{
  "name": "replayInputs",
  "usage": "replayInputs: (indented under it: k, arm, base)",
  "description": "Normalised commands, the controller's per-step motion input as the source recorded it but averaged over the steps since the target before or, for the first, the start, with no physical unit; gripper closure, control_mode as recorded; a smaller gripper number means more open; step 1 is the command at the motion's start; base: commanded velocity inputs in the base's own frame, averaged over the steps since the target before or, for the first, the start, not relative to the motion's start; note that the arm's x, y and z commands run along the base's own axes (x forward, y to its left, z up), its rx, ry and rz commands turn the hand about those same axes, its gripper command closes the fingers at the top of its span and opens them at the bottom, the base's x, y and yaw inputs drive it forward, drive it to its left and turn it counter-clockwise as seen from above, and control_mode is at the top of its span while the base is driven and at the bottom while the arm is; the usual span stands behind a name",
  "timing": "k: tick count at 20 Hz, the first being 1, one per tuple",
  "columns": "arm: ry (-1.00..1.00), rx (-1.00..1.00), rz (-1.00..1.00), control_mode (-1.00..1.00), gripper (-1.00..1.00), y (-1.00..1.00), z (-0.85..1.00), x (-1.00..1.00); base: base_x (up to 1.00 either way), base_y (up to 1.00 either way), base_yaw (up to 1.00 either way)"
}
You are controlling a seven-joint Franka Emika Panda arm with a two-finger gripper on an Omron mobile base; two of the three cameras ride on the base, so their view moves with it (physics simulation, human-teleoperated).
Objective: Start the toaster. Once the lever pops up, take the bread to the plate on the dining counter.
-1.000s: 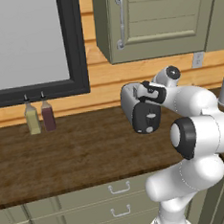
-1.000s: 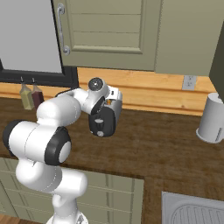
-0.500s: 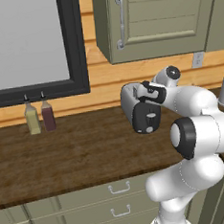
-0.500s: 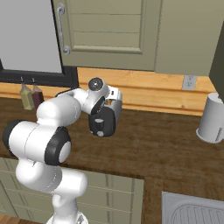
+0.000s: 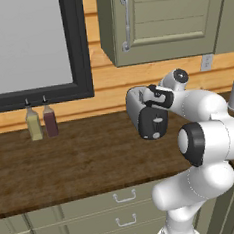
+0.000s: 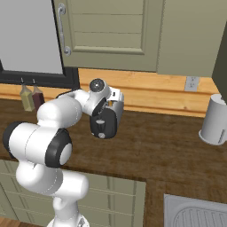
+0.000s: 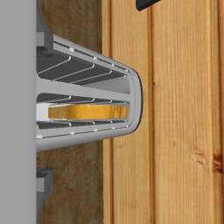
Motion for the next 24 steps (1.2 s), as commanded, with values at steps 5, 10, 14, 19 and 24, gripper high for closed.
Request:
replayInputs:
  k: [5,10,14,19,24]
  arm:
    - [0.0,0.0,0.0,-1.0,-1.0,0.0,0.0,0.0]
    - [0.0,0.0,0.0,-1.0,-1.0,0.0,0.0,0.0]
    - [0.0,0.0,0.0,-1.0,-1.0,0.0,0.0,0.0]
    - [0.0,0.0,0.0,-1.0,-1.0,0.0,0.0,0.0]
    - [0.0,0.0,0.0,-1.0,-1.0,0.0,0.0,0.0]
  base:
    - [0.0,0.0,0.0]
    - [0.0,0.0,0.0]
    - [0.0,0.0,0.0]
    - [0.0,0.0,0.0]
    - [0.0,0.0,0.0]
